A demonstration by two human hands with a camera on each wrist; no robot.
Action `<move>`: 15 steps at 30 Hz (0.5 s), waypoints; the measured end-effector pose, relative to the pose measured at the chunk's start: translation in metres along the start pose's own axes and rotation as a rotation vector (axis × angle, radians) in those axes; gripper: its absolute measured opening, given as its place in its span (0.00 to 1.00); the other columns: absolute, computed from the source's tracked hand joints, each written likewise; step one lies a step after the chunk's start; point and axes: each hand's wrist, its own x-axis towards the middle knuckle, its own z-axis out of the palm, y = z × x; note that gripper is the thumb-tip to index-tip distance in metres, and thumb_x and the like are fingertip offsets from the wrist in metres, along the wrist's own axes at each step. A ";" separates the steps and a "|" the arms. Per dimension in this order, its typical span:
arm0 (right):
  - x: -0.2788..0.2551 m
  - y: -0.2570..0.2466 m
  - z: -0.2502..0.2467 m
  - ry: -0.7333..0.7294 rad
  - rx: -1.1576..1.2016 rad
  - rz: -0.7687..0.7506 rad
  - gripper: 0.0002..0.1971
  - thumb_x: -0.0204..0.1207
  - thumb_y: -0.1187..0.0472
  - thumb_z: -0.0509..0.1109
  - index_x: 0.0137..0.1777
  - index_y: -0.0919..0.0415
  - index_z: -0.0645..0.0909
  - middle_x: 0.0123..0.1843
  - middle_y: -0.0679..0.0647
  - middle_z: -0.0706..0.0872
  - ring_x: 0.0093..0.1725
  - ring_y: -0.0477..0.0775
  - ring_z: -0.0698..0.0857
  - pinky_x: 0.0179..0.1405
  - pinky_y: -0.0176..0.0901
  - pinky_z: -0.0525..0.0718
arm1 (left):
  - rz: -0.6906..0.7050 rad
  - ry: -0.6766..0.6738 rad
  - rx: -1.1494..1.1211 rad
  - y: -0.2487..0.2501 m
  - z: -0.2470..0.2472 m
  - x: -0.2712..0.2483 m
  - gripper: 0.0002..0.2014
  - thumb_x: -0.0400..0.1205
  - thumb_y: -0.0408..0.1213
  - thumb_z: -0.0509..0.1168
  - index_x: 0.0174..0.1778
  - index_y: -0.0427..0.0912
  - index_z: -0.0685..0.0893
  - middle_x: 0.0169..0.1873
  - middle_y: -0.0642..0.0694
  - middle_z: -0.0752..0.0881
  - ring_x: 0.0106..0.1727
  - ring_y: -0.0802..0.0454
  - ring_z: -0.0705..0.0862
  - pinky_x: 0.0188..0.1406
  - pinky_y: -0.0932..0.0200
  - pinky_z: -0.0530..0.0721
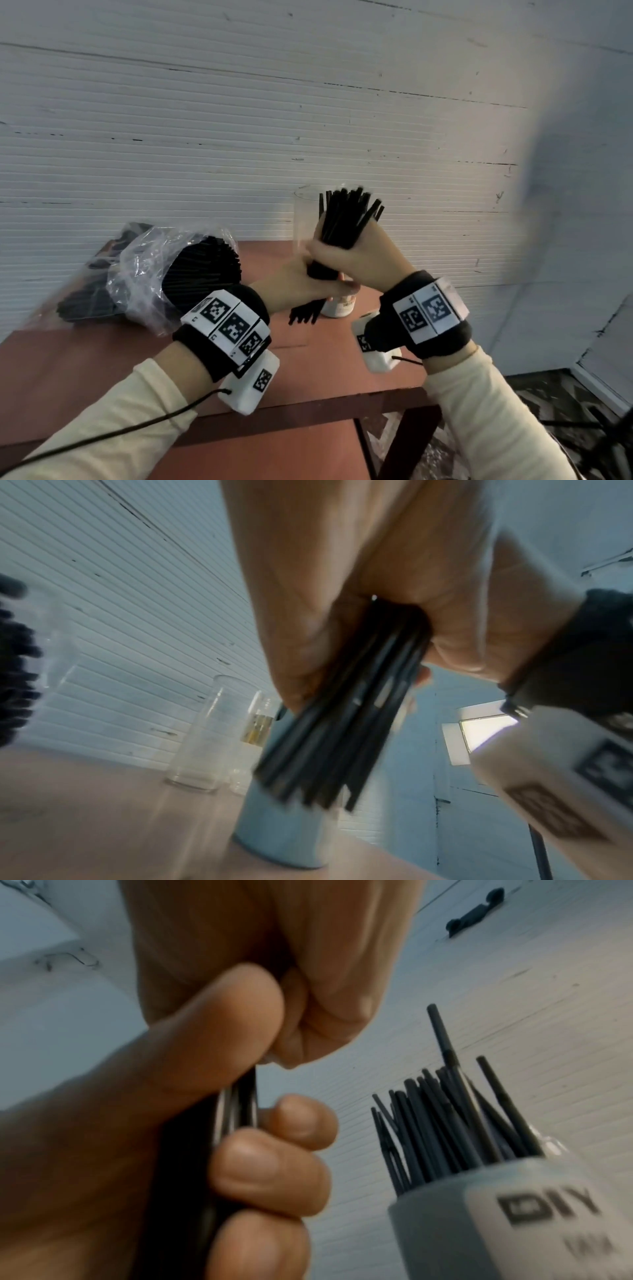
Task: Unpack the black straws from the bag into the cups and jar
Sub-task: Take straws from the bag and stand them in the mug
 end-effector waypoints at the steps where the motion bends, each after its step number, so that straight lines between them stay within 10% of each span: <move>1: 0.005 -0.003 -0.008 0.052 0.024 0.000 0.09 0.74 0.67 0.73 0.38 0.73 0.79 0.34 0.65 0.83 0.35 0.57 0.84 0.38 0.46 0.83 | -0.008 0.090 -0.008 0.002 0.001 0.006 0.29 0.65 0.57 0.78 0.57 0.46 0.84 0.49 0.44 0.89 0.54 0.50 0.88 0.60 0.45 0.86; 6: 0.028 0.001 -0.055 0.362 0.123 0.067 0.09 0.75 0.64 0.72 0.35 0.66 0.78 0.28 0.52 0.78 0.27 0.46 0.78 0.25 0.37 0.76 | 0.012 0.496 0.043 -0.002 0.012 0.035 0.48 0.61 0.50 0.84 0.70 0.50 0.61 0.62 0.47 0.73 0.62 0.53 0.76 0.64 0.52 0.80; 10: 0.045 0.017 -0.077 0.443 0.127 0.135 0.08 0.73 0.63 0.71 0.36 0.64 0.77 0.28 0.57 0.73 0.27 0.51 0.73 0.24 0.38 0.70 | -0.181 0.319 -0.019 -0.022 0.014 0.059 0.66 0.49 0.55 0.85 0.78 0.51 0.50 0.70 0.47 0.69 0.73 0.48 0.72 0.73 0.45 0.75; 15: 0.063 0.044 -0.076 0.332 -0.011 0.218 0.11 0.72 0.60 0.72 0.35 0.67 0.78 0.31 0.59 0.73 0.29 0.52 0.73 0.28 0.42 0.71 | -0.230 0.159 0.026 -0.034 0.013 0.072 0.44 0.51 0.46 0.85 0.63 0.49 0.73 0.55 0.51 0.84 0.61 0.49 0.84 0.63 0.46 0.84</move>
